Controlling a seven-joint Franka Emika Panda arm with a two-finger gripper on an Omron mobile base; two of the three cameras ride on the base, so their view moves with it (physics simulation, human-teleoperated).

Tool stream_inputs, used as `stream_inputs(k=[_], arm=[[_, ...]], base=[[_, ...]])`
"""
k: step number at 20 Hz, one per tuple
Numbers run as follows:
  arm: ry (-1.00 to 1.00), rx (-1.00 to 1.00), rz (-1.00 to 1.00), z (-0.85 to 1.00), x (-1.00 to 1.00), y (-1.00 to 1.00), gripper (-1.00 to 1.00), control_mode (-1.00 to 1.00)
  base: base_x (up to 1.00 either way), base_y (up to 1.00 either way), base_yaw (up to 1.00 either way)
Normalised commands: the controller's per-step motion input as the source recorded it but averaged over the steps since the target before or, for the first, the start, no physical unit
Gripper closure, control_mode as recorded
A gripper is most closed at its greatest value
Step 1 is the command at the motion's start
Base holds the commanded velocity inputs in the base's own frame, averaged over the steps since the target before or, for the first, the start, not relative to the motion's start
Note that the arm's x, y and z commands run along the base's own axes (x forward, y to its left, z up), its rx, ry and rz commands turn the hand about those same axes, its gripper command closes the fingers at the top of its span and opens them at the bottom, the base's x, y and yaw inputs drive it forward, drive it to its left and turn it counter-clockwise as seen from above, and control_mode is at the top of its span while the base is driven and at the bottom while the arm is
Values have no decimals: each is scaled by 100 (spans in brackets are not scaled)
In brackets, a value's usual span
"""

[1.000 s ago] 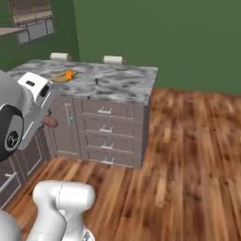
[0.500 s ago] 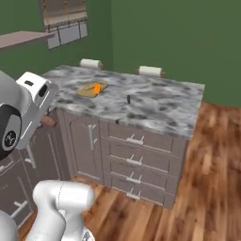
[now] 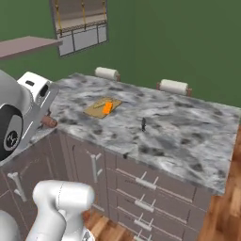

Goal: Retrieve the sausage and cheese from the fridge and place them on the cutting board on the counter.

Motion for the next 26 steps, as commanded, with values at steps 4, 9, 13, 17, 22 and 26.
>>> stream_inputs(k=[4,9,13,17,22,26], arm=[[0,0,0,0,0,0,100,100],[0,0,0,0,0,0,100,100],[0,0,0,0,0,0,100,100],[0,0,0,0,0,0,100,100],[0,0,0,0,0,0,100,100],[16,-1,13,-26,75,2,100,-100]], base=[[93,68,4],[92,49,-1],[100,2,0],[82,0,0],[6,-1,0],[0,0,0]])
